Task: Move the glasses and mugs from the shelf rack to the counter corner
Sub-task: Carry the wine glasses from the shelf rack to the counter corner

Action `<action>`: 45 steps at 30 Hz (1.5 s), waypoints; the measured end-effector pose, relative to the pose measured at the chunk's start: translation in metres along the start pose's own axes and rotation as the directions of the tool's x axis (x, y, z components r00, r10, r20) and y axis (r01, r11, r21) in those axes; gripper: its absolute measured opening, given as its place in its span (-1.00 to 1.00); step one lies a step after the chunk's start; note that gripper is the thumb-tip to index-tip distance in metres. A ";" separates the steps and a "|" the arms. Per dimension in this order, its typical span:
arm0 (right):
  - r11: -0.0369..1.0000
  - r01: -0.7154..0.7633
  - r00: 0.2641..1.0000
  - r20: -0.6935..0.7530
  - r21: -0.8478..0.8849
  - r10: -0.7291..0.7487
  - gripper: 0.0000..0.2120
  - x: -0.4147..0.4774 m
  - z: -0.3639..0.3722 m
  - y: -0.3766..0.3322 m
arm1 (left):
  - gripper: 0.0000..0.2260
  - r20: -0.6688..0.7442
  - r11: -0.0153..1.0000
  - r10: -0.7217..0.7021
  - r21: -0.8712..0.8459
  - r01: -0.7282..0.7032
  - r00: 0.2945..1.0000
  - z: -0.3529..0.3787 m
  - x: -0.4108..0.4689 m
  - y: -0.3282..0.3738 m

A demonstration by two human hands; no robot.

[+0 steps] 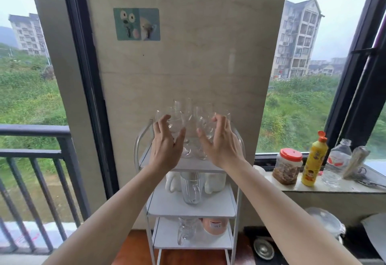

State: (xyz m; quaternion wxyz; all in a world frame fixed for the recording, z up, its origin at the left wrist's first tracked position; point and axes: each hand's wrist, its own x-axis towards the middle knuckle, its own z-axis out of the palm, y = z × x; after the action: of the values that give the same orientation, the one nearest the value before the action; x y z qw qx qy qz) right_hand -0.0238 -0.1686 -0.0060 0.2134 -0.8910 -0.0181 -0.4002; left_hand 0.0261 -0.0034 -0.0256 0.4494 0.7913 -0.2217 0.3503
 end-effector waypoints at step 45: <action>0.568 -0.795 0.377 -0.907 -0.212 0.189 -0.49 -0.643 -0.779 0.120 | -0.55 0.413 0.193 0.730 -0.888 0.417 0.544 0.153 -0.540 0.795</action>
State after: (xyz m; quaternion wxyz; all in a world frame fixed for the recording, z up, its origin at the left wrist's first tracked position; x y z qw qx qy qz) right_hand -0.9856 -0.4960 -0.0543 0.0029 -0.5720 0.5052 -0.6462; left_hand -0.8027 -0.5124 -0.0441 0.6249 0.3439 -0.6626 -0.2285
